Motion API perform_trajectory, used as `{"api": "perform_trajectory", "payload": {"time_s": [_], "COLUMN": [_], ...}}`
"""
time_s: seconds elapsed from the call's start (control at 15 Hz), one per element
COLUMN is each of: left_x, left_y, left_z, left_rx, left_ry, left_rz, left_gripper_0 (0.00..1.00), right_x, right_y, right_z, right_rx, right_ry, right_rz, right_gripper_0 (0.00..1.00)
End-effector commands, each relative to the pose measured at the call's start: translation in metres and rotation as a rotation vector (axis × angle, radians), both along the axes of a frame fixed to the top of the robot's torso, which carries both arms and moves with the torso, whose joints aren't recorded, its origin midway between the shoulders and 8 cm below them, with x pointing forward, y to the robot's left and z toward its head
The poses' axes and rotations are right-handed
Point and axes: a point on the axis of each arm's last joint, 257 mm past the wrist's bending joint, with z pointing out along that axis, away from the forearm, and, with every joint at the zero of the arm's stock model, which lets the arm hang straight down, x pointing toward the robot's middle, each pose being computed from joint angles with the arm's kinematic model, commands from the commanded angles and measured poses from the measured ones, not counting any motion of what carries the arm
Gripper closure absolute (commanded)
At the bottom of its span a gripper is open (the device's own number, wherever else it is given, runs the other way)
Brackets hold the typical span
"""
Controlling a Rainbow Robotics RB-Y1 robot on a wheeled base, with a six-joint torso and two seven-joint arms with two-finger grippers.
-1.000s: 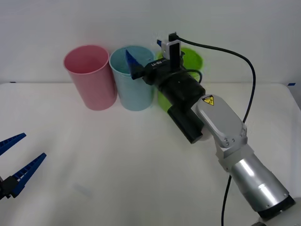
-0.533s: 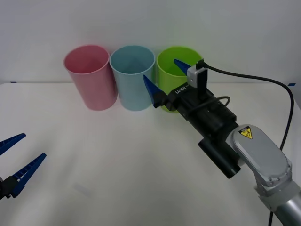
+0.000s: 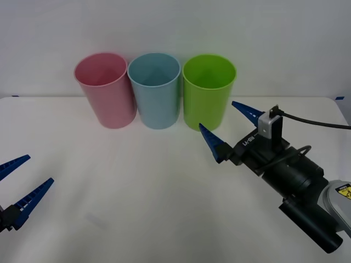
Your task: Grasp the object on the table and drop it into the matching bin: aluminum can to the light blue bin, PET bottle to the pink bin.
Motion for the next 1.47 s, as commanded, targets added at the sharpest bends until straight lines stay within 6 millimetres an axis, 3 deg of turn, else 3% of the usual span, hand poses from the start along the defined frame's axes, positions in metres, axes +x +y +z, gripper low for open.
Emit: {"api": "perform_trajectory", "payload": {"time_s": [0.07,0.53,1.0,1.47], "left_x": [0.000,0.000,0.000,0.000], "left_y": [0.000,0.000,0.000,0.000], "left_z": [0.000,0.000,0.000,0.000], "left_rx": [0.000,0.000,0.000,0.000], "left_ry": [0.000,0.000,0.000,0.000], "left_rz": [0.000,0.000,0.000,0.000], "left_gripper_0": [0.00,0.00,0.00,0.00], "right_x": [-0.010,-0.046,-0.088,-0.118], "right_y": [-0.022,-0.076,-0.116,-0.159], "right_z": [-0.017,-0.052,-0.076,-0.090], "right_rx": [-0.024,-0.098,-0.141,-0.151], "right_ry": [0.026,0.065,0.089,0.099], "right_rz": [-0.014,-0.029,0.001,0.058], "right_gripper_0": [0.00,0.00,0.00,0.00]}}
